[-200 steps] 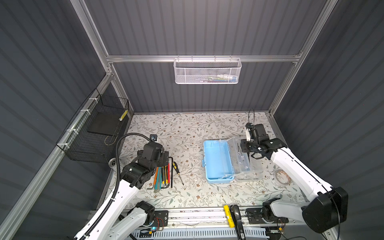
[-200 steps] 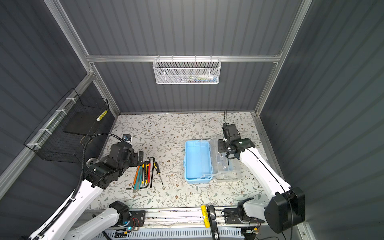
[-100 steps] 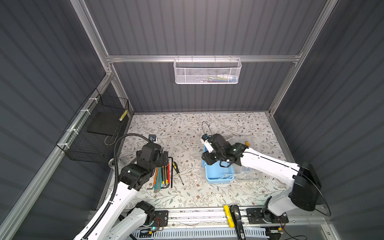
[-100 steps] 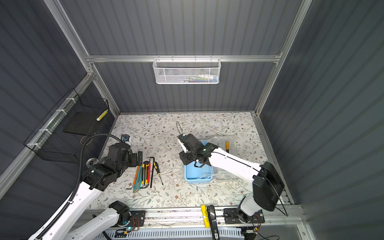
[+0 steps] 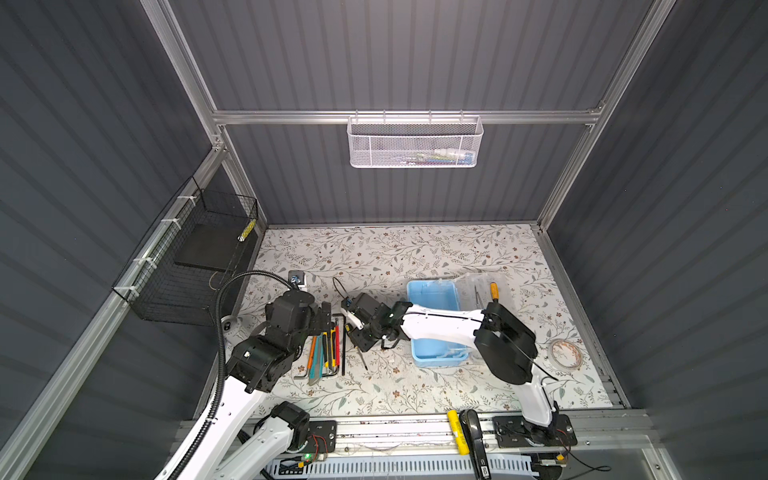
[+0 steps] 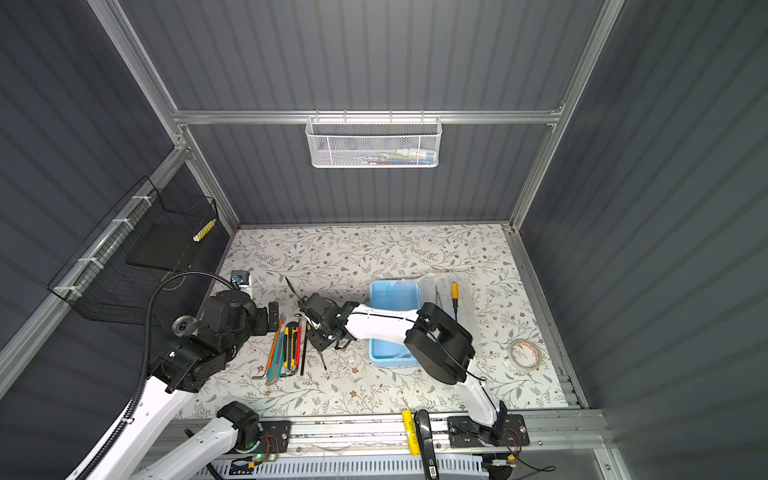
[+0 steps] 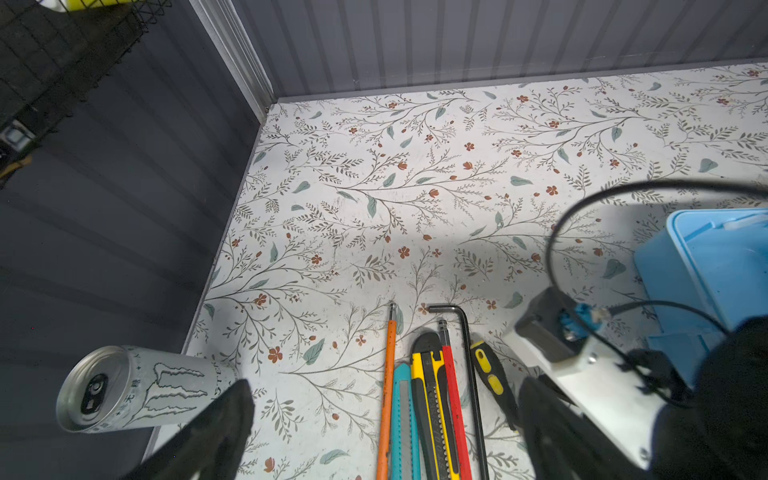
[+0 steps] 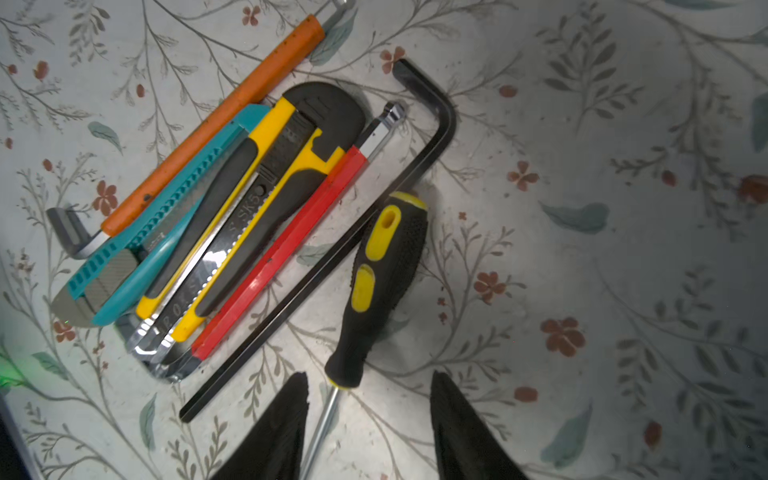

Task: Pack the tool kit
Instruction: 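Move the right gripper to the tool pile and grasp the yellow-black screwdriver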

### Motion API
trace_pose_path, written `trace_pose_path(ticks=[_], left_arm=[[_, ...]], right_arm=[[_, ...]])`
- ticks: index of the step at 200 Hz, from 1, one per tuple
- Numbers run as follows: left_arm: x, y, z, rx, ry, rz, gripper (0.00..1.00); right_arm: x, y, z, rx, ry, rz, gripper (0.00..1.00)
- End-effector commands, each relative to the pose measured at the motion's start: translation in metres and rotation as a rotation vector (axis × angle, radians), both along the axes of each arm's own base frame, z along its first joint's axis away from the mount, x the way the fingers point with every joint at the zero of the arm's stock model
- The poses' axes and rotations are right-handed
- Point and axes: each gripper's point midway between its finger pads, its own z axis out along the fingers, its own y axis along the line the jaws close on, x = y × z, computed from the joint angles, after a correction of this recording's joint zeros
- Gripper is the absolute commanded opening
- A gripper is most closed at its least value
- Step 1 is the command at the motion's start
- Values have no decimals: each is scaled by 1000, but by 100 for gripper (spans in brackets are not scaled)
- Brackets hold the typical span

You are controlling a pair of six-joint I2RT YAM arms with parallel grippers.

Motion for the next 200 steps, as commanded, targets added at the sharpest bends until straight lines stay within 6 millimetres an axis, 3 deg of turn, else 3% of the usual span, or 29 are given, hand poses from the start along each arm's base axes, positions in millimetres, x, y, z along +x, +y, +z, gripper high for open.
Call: trace_pose_path(ticks=[1, 70, 115, 138, 159, 200], left_arm=[[-3, 5, 10, -10, -29, 11, 100], [-9, 7, 16, -34, -56, 7, 100], [-8, 3, 15, -38, -49, -8, 100], [-8, 4, 15, -35, -49, -6, 99], [-7, 4, 14, -29, -48, -5, 99], [-5, 2, 11, -23, -33, -7, 99]], right_arm=[[9, 8, -2, -7, -9, -16, 51], [16, 6, -30, -116, 17, -74, 51], [15, 2, -44, -156, 54, -114, 44], [19, -2, -44, -165, 38, -137, 37], [21, -2, -36, -157, 27, -144, 29], [25, -4, -13, -128, 1, -150, 22]])
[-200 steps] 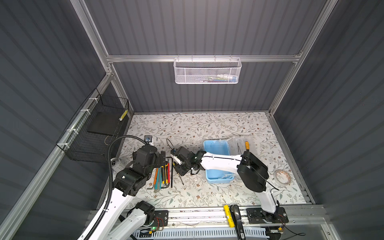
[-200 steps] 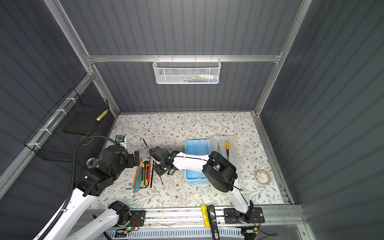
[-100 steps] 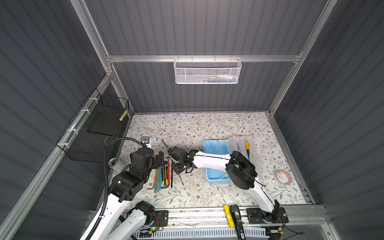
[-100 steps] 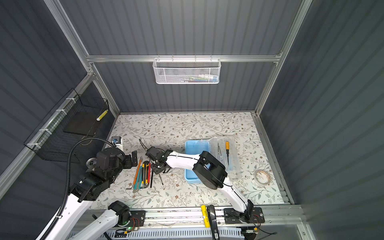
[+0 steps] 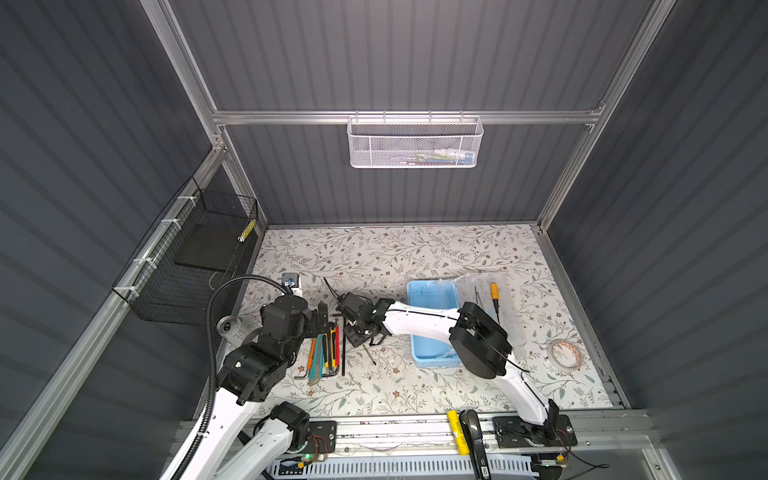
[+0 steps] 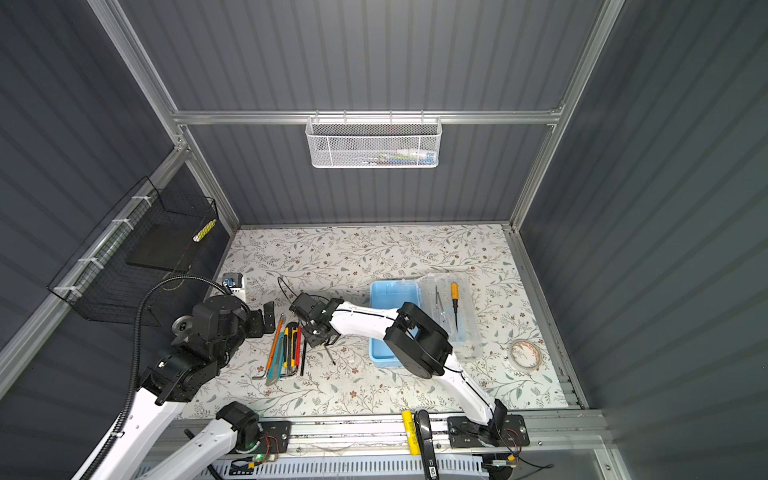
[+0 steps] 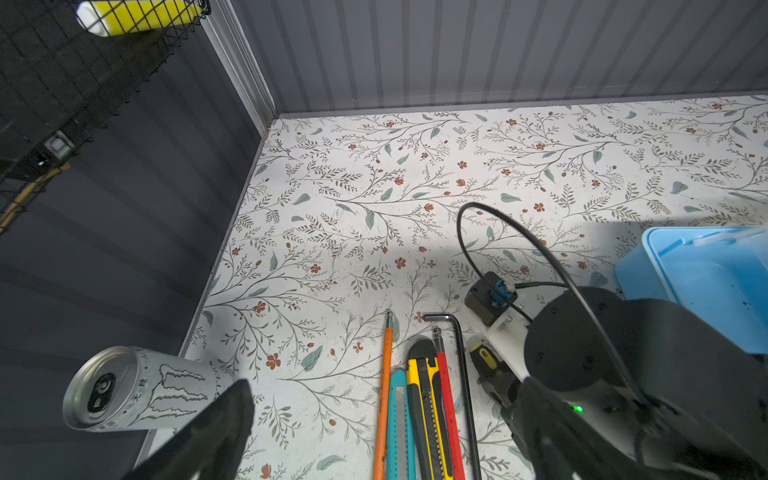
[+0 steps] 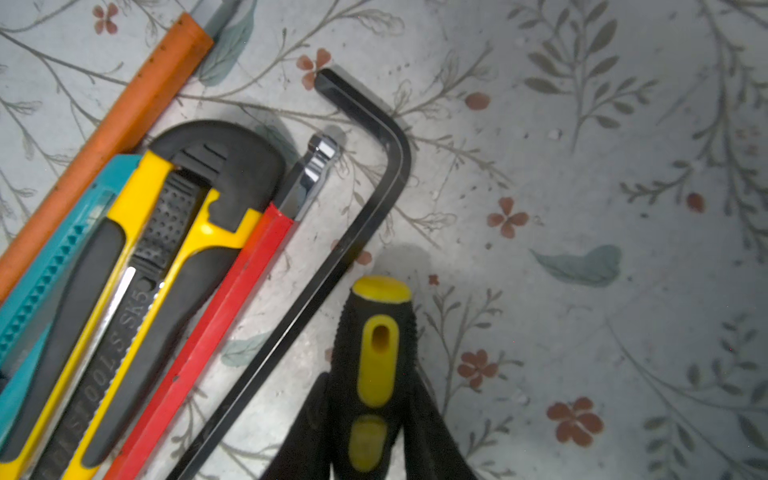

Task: Pack the tool kit
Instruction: 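Carry the yellow-black screwdriver with the right gripper into the clear lid tray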

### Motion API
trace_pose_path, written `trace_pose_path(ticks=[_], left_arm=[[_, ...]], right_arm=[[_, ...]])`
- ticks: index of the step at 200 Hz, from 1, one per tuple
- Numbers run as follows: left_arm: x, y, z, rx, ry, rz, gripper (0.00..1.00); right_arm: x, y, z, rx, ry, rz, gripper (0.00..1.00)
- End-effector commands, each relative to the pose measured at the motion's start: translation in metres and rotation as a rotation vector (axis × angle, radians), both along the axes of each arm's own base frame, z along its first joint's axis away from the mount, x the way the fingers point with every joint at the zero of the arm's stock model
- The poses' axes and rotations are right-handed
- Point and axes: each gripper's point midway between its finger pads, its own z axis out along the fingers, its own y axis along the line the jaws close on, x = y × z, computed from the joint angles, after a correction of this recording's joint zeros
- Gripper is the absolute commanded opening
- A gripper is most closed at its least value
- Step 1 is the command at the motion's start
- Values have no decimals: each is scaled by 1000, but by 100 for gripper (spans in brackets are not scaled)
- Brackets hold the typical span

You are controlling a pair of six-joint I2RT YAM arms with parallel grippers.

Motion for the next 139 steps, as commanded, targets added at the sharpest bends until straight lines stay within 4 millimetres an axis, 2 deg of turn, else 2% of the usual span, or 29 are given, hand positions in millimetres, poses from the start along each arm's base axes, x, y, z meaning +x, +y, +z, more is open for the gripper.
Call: trace_pose_path(ticks=[1, 14, 28, 39, 68, 86, 105, 139], left_arm=[[1, 0, 2, 4, 5, 0, 100], [3, 1, 0, 10, 15, 11, 100], [4, 0, -1, 10, 23, 10, 99], [4, -1, -3, 13, 31, 7, 99], [7, -6, -6, 0, 43, -8, 99], [10, -10, -8, 6, 52, -24, 99], [12, -3, -14, 47, 71, 11, 100], [12, -1, -17, 64, 77, 20, 100]], right_arm=[[1, -13, 15, -25, -12, -20, 22], [1, -15, 24, -4, -20, -23, 17], [1, -17, 37, 19, -25, -18, 8], [1, -22, 46, 29, -29, -21, 5], [4, -51, 79, 59, -39, -18, 0], [9, -81, 104, 96, -52, -37, 0], [18, -125, 128, 118, -62, -92, 0], [37, -225, 156, 65, -143, -254, 0]])
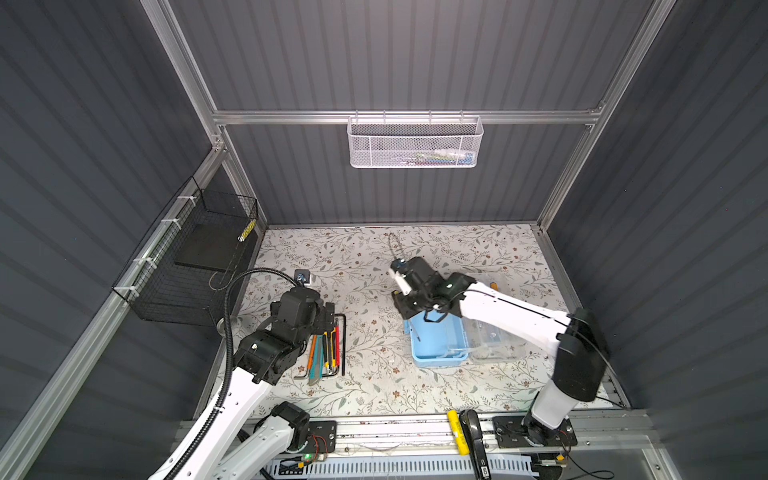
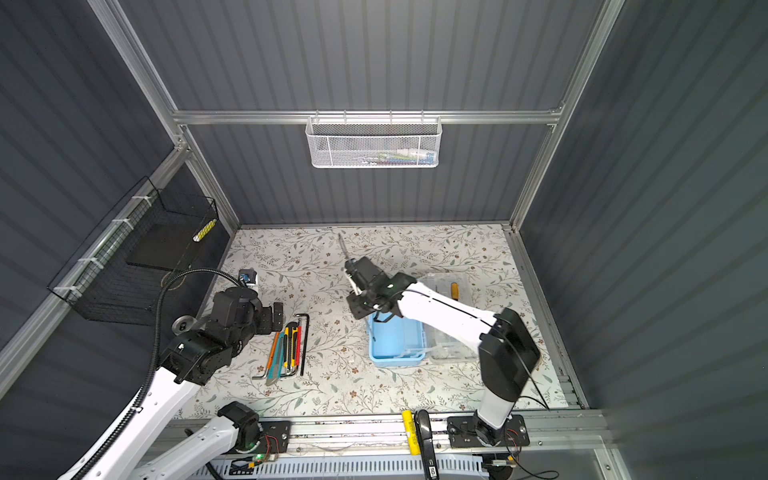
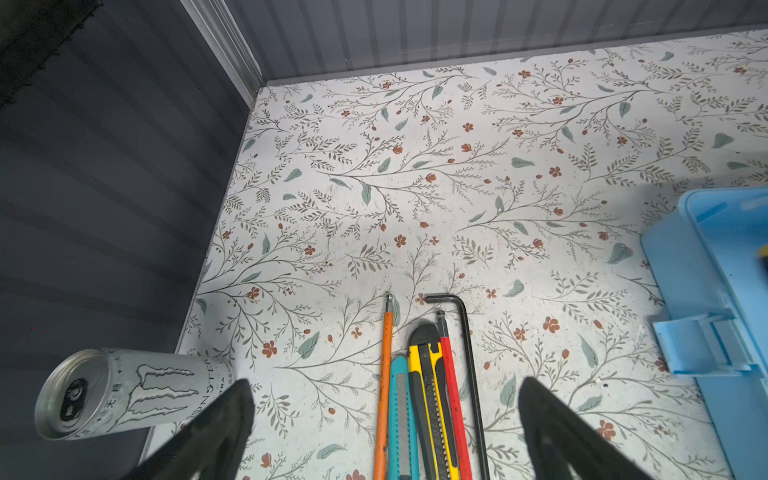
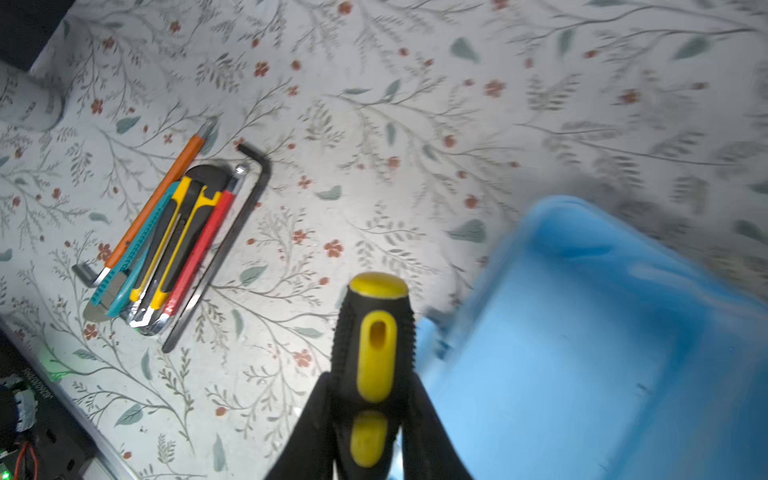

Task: Pack the tool kit
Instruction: 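Carry the yellow-black screwdriver with the right gripper into the clear lid tray, then release the yellow-black screwdriver in the tray and lift the right gripper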

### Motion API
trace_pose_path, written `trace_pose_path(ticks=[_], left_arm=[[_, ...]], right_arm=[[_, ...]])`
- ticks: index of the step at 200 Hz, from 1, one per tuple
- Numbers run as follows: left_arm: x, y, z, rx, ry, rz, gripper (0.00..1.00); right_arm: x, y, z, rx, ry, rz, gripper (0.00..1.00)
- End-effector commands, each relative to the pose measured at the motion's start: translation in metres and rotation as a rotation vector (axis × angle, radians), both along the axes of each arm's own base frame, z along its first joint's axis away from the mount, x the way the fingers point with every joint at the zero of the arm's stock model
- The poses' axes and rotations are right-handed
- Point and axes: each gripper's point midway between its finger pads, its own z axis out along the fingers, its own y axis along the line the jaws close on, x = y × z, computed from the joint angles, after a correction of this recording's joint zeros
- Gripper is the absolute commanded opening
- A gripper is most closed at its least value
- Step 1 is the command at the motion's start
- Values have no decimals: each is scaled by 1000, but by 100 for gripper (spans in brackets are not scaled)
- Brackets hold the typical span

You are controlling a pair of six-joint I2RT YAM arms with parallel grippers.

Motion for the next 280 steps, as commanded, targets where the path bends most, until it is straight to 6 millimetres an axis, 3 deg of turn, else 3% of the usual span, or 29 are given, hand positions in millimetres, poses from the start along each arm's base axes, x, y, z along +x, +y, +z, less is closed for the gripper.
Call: trace_pose_path(ticks=[1, 22, 62, 117, 177, 231, 280], left_arm=[[0, 7, 6, 20, -16, 24, 99], [0, 12, 4, 42, -10, 49, 99], [2, 11, -1, 50, 13, 54, 100], [4, 11, -6, 68, 27, 49, 100], [4, 11, -6, 70, 26, 52, 100], [5, 10, -7, 67, 32, 45, 99], [4, 9, -8, 67, 35, 43, 100]], right_arm=[[3, -62, 5, -78, -20, -81, 0], [8, -119, 14, -106, -42, -200, 0], [11, -197, 24, -152, -81, -394, 0], [13, -265, 12, -248, -60, -572, 0], [22, -287, 4, -280, -45, -631, 0], [28, -289, -6, -300, -25, -647, 0], [27, -286, -21, -287, 1, -652, 9]])
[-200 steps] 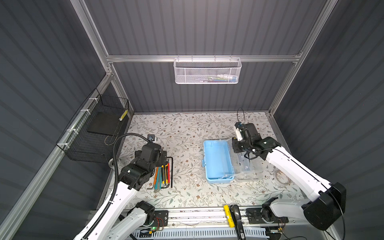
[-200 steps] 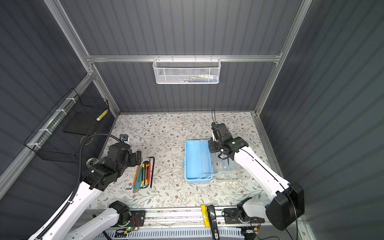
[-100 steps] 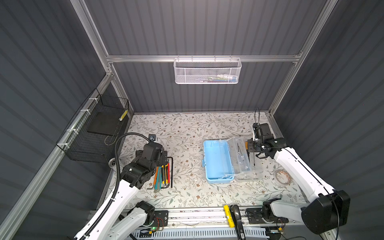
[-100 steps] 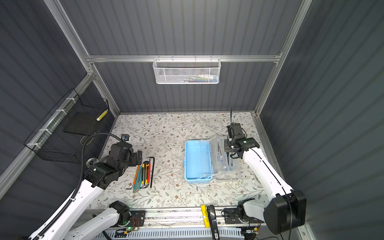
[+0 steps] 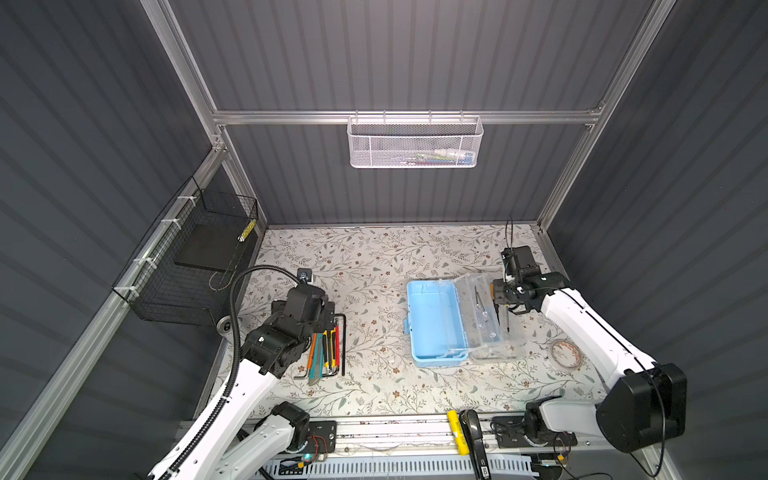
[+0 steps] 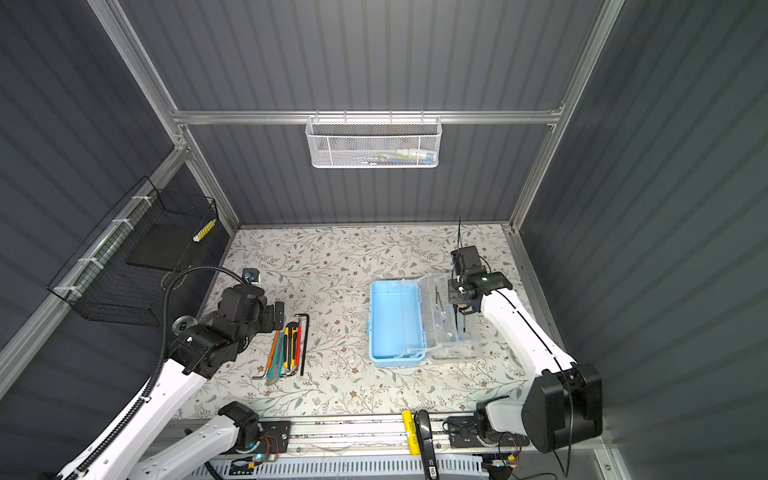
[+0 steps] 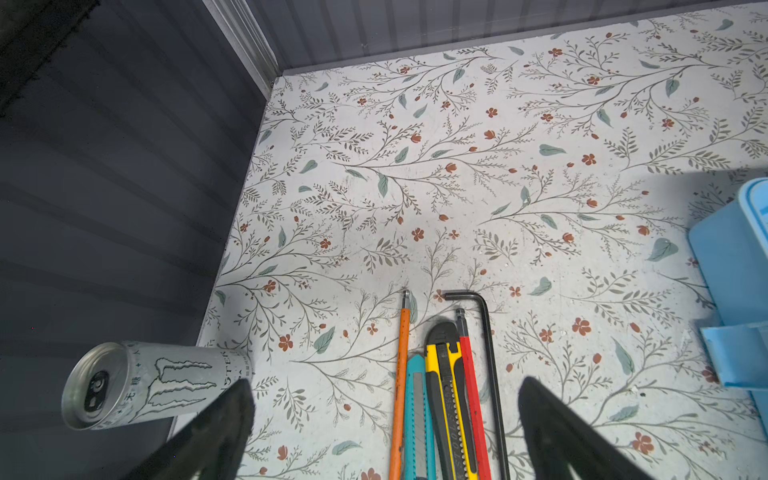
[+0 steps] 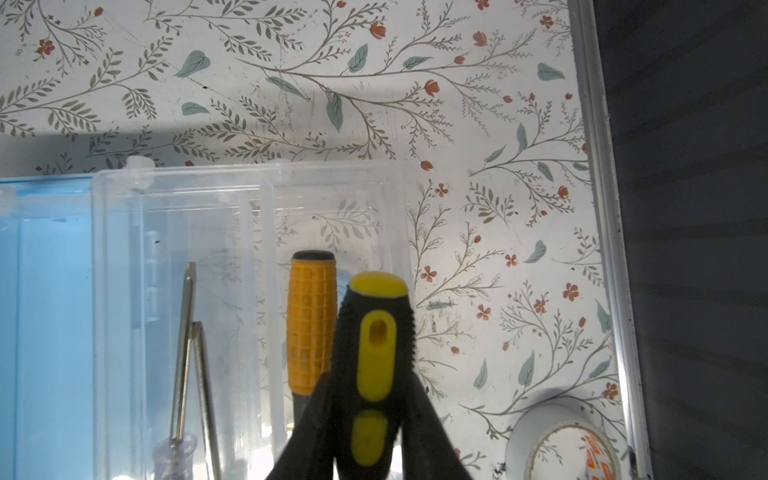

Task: Pack the tool kit
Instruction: 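Release the yellow-black screwdriver in the tray and lift the right gripper, then move the right gripper back over the tool pile beside the left gripper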

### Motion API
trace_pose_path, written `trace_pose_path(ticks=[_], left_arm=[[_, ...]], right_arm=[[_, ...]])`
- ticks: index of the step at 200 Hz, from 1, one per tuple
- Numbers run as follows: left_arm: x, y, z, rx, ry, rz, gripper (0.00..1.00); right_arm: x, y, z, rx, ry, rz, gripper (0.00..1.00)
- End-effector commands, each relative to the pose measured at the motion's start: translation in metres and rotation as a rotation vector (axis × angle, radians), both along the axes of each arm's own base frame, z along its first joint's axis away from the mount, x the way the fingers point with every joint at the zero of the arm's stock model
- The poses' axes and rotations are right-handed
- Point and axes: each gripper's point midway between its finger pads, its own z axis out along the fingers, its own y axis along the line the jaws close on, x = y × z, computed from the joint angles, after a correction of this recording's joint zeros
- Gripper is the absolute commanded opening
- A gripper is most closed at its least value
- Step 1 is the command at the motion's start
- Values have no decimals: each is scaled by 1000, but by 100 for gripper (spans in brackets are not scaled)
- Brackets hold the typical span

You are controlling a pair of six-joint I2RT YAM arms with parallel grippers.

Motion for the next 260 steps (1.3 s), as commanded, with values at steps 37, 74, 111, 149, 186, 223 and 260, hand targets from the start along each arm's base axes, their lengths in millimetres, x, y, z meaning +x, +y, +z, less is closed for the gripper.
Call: trace_pose_path(ticks=[37, 74, 111, 149, 186, 223, 260], left_arm=[[-1, 4, 0, 13, 9, 8, 100], [-2, 5, 2, 9, -1, 13, 100], [-2, 4, 2, 9, 3, 8, 100], [-1, 4, 4, 7, -10, 8, 99], [0, -1, 3, -3, -2, -19, 99], [-3, 2, 7, -10, -28, -7, 100], [-5, 4, 12, -20, -51, -3, 99]], right_arm=[[2, -6, -11, -24, 14, -30, 25], [1, -6, 2, -17, -13, -29, 38], [-1, 3, 16, 47, -47, -15, 46], [-3, 52, 31, 215, -88, 111, 51], [-9, 130, 35, 267, -110, 317, 56], [-23, 196, 18, 251, -78, 482, 58], [-46, 263, -5, 273, -8, 587, 60]])
